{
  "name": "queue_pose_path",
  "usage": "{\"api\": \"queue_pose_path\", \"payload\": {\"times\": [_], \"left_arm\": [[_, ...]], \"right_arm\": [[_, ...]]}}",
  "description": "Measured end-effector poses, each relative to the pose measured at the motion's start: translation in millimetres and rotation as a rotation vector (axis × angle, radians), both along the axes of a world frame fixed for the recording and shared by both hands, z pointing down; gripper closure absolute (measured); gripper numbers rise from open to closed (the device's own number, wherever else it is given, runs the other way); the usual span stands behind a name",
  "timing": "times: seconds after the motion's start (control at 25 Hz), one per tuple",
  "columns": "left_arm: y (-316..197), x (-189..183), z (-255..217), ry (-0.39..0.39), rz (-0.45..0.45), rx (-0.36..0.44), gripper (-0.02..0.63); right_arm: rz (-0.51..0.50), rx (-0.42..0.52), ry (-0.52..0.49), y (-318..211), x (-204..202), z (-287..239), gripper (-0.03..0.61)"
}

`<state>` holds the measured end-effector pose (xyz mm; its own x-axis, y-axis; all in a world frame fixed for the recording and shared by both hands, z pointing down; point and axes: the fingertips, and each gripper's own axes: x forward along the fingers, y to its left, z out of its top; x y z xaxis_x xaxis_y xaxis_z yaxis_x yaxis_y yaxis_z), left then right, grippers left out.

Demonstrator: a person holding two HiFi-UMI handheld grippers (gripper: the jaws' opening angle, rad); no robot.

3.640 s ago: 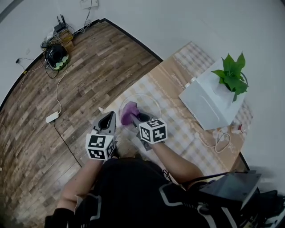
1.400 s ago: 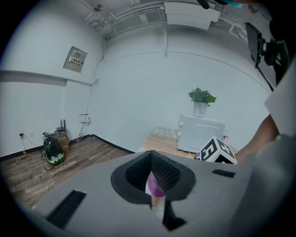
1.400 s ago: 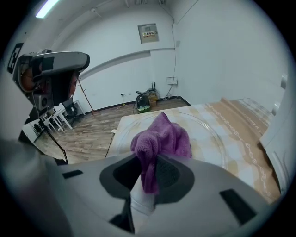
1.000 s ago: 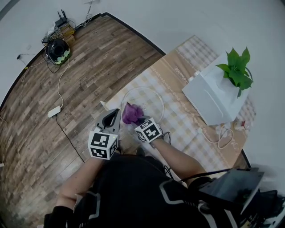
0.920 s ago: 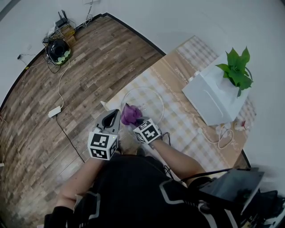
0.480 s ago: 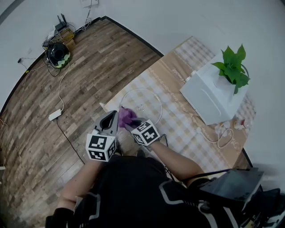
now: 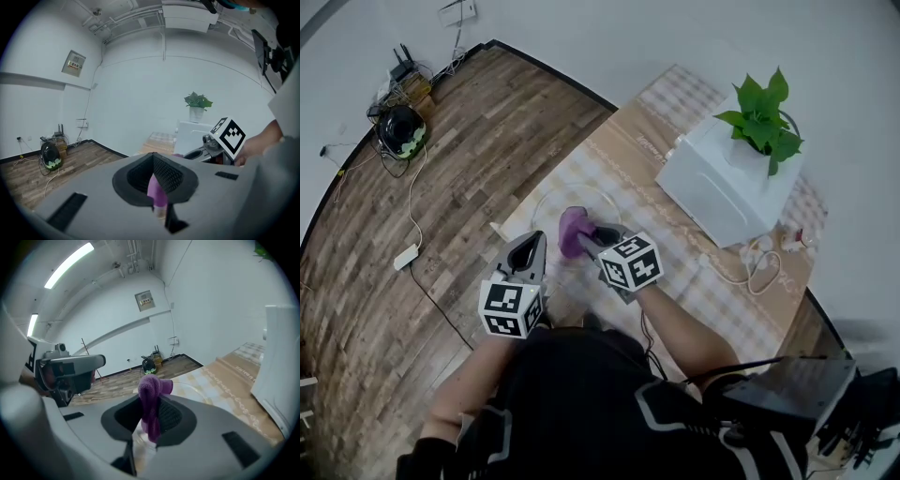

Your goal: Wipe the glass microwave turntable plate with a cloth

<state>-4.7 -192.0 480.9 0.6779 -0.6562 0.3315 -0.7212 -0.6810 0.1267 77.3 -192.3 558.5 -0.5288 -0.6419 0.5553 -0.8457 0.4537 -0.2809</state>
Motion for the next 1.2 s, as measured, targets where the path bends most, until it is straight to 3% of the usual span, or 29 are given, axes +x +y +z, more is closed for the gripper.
{"api": "queue_pose_path", "payload": {"times": [0.24, 0.56, 0.92, 1.2], "left_arm": [[4.2, 25.5, -0.5, -0.006, 0.058, 0.004, 0.607], [3.9, 44.5, 6.5, -0.045, 0.107, 0.009, 0.607], [2.6, 32.2, 18.2, -0.069, 0.085, -0.015, 0.607], [6.1, 22.4, 25.6, -0.079, 0.056, -0.035, 0.607]], "right_arm": [[0.132, 0.029, 0.015, -12.0, 66.0, -11.5, 0.502], [0.254, 0.034, 0.149, -24.6, 138.1, 8.3, 0.502], [0.176, -0.069, 0.273, -8.7, 121.3, 85.3, 0.503], [0.124, -0.066, 0.33, 3.3, 103.4, 105.4, 0.502]]}}
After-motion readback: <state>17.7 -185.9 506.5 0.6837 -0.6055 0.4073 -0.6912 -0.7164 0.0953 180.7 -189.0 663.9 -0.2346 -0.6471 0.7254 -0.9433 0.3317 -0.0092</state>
